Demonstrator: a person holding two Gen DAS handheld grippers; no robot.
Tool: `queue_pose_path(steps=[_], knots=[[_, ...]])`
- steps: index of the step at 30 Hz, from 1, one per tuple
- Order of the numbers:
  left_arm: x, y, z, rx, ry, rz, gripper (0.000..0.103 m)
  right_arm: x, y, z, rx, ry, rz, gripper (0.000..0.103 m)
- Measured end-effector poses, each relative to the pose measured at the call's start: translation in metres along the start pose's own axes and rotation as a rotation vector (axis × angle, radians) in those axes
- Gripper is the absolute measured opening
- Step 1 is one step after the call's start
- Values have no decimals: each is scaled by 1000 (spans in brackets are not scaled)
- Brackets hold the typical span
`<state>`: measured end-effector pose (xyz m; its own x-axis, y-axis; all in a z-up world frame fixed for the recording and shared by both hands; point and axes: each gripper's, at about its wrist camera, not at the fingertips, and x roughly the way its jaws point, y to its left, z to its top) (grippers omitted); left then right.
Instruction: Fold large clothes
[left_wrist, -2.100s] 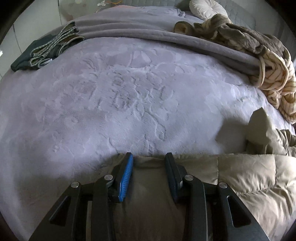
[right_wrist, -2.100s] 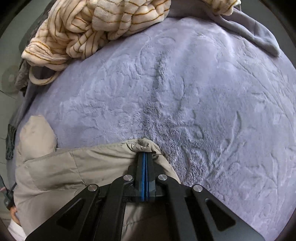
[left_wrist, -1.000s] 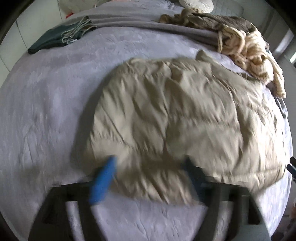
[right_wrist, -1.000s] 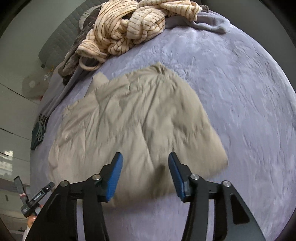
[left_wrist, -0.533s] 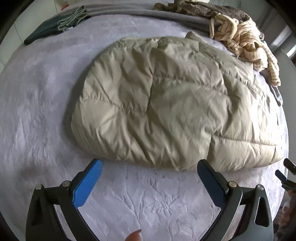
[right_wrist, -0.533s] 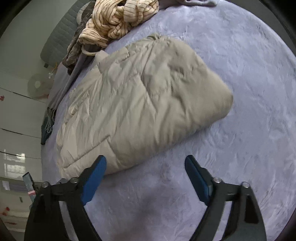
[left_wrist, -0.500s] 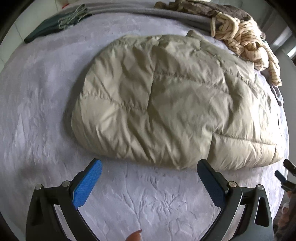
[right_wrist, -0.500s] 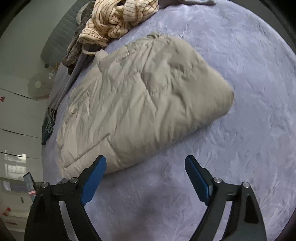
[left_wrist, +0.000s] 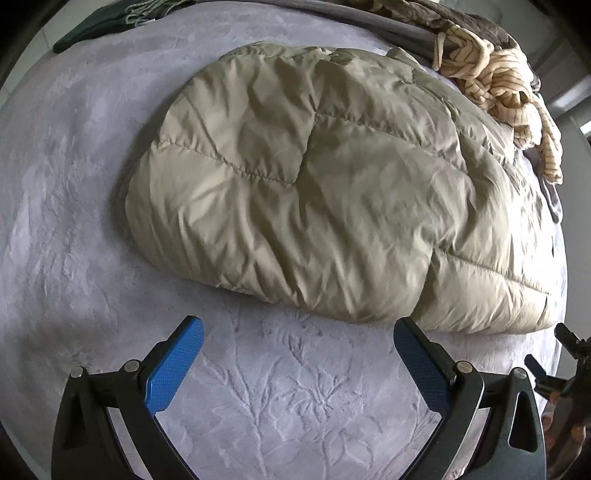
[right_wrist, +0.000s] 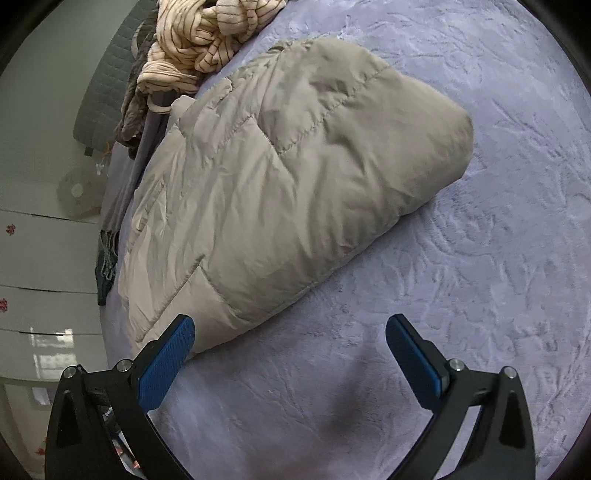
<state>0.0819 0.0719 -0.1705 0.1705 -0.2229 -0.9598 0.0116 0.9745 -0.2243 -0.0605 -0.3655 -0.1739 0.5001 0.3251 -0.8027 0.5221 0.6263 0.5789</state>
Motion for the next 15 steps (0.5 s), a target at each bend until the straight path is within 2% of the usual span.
queue_pose_path(steps=[3,5,9,12,15], knots=[[0,7,1,-14,-12,-37,103,5,-1,2,19,8,15,103],[0,16,7,-51,-28,-113,103,9,-1,4,33,25,33,103],[2,55,14,-207,-63,-277,103,14,-4,8,78,48,116,103],[11,70,15,-248,-47,-335,103,18,-9,12,119,46,168,103],[27,72,13,-264,5,-403,103,25,-10,15,148,49,206,103]])
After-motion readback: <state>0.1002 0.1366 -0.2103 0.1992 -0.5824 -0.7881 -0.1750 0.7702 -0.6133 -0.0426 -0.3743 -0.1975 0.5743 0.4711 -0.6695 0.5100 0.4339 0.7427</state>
